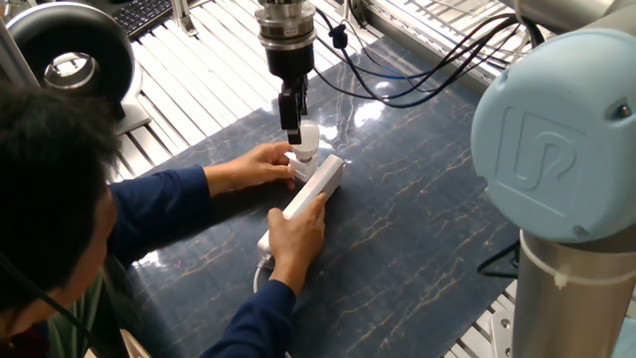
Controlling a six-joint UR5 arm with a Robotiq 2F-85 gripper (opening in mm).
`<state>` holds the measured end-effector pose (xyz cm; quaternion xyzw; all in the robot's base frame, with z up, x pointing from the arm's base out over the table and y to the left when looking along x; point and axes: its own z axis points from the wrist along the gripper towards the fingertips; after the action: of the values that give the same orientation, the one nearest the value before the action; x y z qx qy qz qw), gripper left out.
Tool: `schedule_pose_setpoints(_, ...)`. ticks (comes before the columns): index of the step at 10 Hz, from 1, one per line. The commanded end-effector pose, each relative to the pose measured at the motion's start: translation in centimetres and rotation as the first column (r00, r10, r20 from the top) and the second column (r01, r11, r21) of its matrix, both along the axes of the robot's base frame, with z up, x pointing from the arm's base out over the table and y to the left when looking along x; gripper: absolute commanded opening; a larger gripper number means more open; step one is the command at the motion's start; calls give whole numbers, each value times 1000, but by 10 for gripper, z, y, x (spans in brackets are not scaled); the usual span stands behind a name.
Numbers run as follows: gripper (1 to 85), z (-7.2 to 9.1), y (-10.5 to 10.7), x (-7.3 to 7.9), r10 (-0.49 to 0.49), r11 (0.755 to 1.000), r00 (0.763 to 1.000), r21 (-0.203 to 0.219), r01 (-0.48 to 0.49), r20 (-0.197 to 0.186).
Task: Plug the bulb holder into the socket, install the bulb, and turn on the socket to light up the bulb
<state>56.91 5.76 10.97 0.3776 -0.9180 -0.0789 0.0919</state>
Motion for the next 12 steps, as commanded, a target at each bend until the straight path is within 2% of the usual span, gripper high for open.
schedule_pose_setpoints(1, 850, 5, 5, 0, -18, 1000, 1000, -8, 18, -3)
schedule_pose_setpoints(3, 850, 11, 16, -10, -43, 999, 999, -22, 43, -10)
schedule_pose_setpoints(4, 850, 12, 20, -12, -26, 999, 1000, -25, 26, 2)
schedule_pose_setpoints(5, 850, 15, 22, -10, 27, 999, 999, -34, -26, 26)
schedule_pose_setpoints(6, 850, 19, 21, -3, 119, 992, 991, -53, -116, 65)
schedule_pose_setpoints(7, 827, 24, 24, 3, 222, 974, 970, -70, -215, 103)
schedule_pose_setpoints(8, 773, 28, 29, 5, 288, 957, 951, -72, -281, 116)
schedule_pose_setpoints(9, 727, 34, 31, 6, 359, 932, 925, -93, -350, 123)
schedule_pose_setpoints(10, 727, 37, 40, 9, 420, 908, 896, -86, -411, 147)
schedule_pose_setpoints(11, 727, 39, 53, 10, 446, 894, 877, -58, -443, 176)
schedule_pose_setpoints(12, 743, 39, 53, 15, 497, 867, 845, -63, -495, 198)
